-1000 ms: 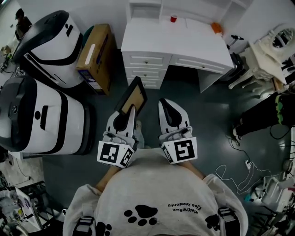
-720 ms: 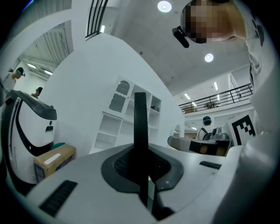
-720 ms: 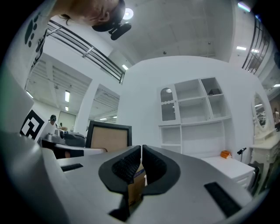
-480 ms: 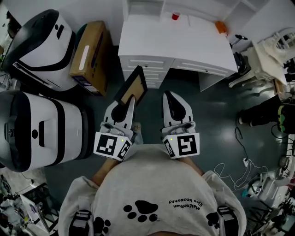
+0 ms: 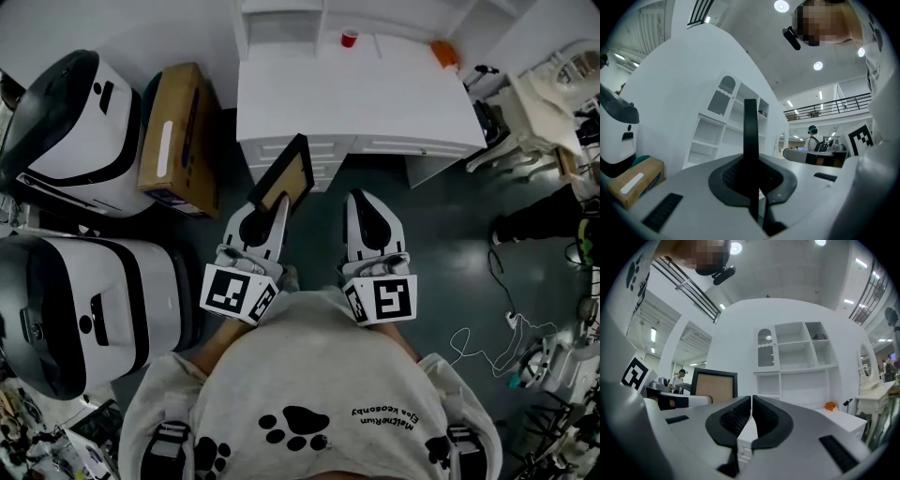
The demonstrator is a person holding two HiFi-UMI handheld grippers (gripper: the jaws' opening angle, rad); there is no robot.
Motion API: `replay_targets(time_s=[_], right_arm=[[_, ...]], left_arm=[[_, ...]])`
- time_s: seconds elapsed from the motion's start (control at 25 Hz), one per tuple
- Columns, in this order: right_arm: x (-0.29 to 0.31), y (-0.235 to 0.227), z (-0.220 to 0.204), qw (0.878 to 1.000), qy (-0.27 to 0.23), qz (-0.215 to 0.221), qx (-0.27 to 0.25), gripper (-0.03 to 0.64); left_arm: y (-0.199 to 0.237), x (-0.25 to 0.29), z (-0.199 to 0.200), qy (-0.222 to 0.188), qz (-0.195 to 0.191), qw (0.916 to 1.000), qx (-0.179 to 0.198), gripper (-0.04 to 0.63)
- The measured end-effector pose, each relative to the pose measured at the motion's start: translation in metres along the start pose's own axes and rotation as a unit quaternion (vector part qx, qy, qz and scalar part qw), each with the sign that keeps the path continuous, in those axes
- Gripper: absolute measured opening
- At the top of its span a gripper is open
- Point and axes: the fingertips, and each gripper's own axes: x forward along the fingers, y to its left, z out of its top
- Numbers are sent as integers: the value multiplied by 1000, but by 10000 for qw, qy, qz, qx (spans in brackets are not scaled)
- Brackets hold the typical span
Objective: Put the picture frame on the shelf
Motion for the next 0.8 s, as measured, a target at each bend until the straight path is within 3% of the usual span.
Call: replay_targets(time_s=[0.28,0.8], right_arm=[[20,1,-3,10000,66,18,-12,38],[53,-10,-8,9997,-102,130,159,38]], left_arm=[[10,15,-1,71,-164,9998,1,28],[33,37,-1,109,-60,9998,171,28]])
